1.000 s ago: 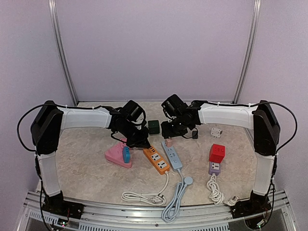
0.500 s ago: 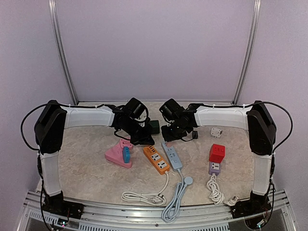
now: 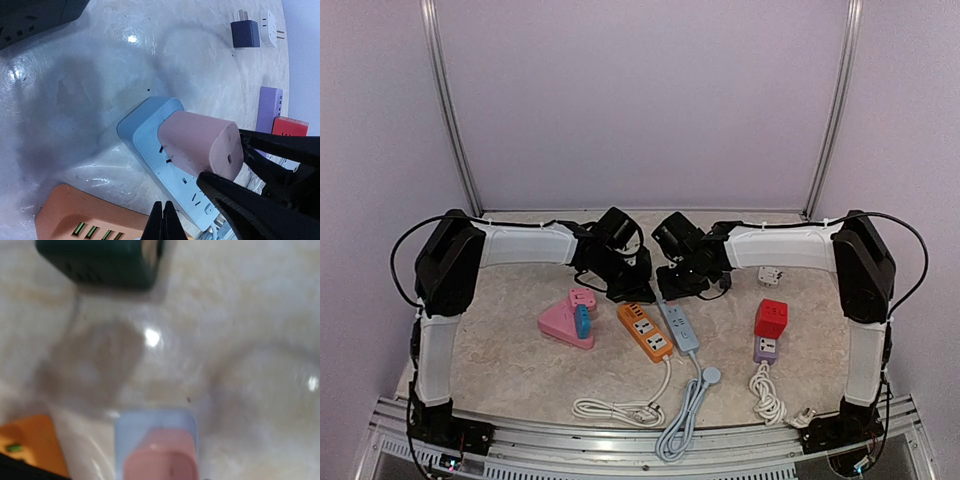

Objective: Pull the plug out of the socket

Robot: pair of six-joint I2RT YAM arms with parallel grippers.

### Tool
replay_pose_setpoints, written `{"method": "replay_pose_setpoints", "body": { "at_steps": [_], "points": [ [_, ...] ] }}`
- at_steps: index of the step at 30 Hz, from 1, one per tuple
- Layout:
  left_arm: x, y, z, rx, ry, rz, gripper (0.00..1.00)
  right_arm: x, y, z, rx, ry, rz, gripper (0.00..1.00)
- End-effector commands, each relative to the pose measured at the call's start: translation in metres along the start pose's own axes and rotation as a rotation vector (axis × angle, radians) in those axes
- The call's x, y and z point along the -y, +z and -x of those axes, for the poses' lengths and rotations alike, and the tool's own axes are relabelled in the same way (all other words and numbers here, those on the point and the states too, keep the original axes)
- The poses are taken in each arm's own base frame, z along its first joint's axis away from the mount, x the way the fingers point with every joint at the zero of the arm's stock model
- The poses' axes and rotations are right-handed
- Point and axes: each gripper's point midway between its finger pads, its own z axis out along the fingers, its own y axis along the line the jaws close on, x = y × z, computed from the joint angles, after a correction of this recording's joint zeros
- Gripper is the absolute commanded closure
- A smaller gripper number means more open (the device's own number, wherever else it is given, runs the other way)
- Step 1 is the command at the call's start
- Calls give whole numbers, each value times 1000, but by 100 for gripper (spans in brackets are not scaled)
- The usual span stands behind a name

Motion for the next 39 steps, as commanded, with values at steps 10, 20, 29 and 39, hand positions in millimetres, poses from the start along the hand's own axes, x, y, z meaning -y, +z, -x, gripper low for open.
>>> {"method": "replay_pose_setpoints", "body": {
  "at_steps": [10,20,29,39],
  "points": [
    [7,24,1,-21,31,-28,100,6,8,-31,-88,-8,-41,80],
    [2,31,1,-29,23,-33,100,9,9,-23,-50,-14,-57,62],
    [5,29,3,-25,29,-41,100,6,11,-17,-31,-26,-52,64],
    [-2,35,7,-28,33,-44,100,6,6,-20,-36,-23,-45,95]
  ]
}}
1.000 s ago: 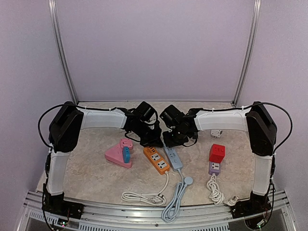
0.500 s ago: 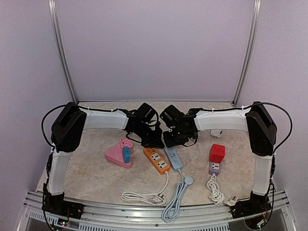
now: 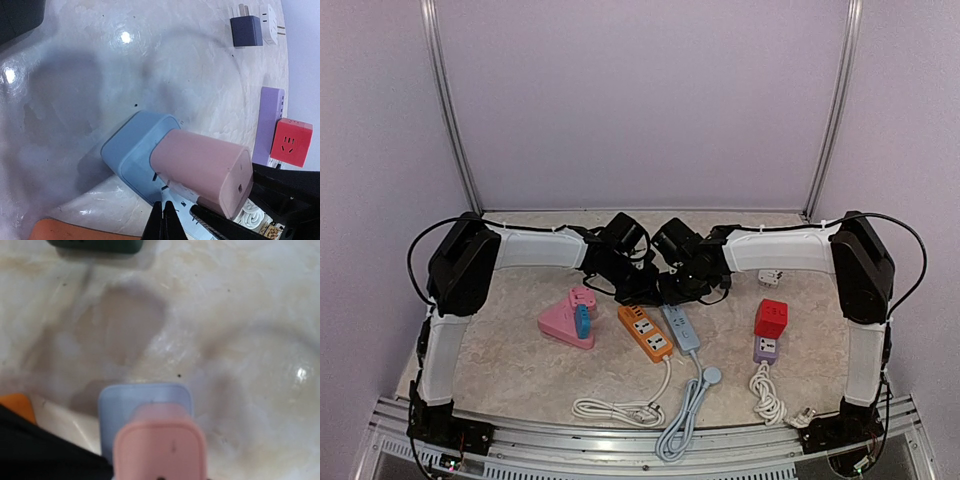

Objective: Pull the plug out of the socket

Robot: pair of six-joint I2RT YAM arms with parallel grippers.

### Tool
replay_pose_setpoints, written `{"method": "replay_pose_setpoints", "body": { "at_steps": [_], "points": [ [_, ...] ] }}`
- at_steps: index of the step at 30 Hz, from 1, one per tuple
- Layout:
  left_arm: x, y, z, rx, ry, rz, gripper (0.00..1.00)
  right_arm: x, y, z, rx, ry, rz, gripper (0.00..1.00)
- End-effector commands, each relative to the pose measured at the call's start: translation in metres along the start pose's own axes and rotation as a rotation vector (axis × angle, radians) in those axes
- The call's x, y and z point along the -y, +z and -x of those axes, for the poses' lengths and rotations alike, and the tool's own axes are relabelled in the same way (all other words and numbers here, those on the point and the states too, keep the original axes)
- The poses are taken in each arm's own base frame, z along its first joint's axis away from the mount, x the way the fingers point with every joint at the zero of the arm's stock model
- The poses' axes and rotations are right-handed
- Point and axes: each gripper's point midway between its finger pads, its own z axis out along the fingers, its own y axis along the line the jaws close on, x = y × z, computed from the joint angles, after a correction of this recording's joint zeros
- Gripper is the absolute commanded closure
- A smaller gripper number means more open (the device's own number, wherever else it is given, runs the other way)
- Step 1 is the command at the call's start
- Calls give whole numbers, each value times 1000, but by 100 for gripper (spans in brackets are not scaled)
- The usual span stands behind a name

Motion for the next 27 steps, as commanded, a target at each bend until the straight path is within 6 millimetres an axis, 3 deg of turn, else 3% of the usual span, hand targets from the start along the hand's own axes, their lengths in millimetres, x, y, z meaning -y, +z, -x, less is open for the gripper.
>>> {"method": "replay_pose_setpoints", "body": {
  "at_steps": [1,18,27],
  "points": [
    [-6,9,4,-7,15,-8,100,1,0,-4,0,-1,-9,95],
    [-14,22,2,-27,-6,-8,100,-13,-8,-4,-2,26,49,99],
    [-43,36,-19,-83,-71,79,100,-11,-19,10,55,59,48,100]
  ]
}}
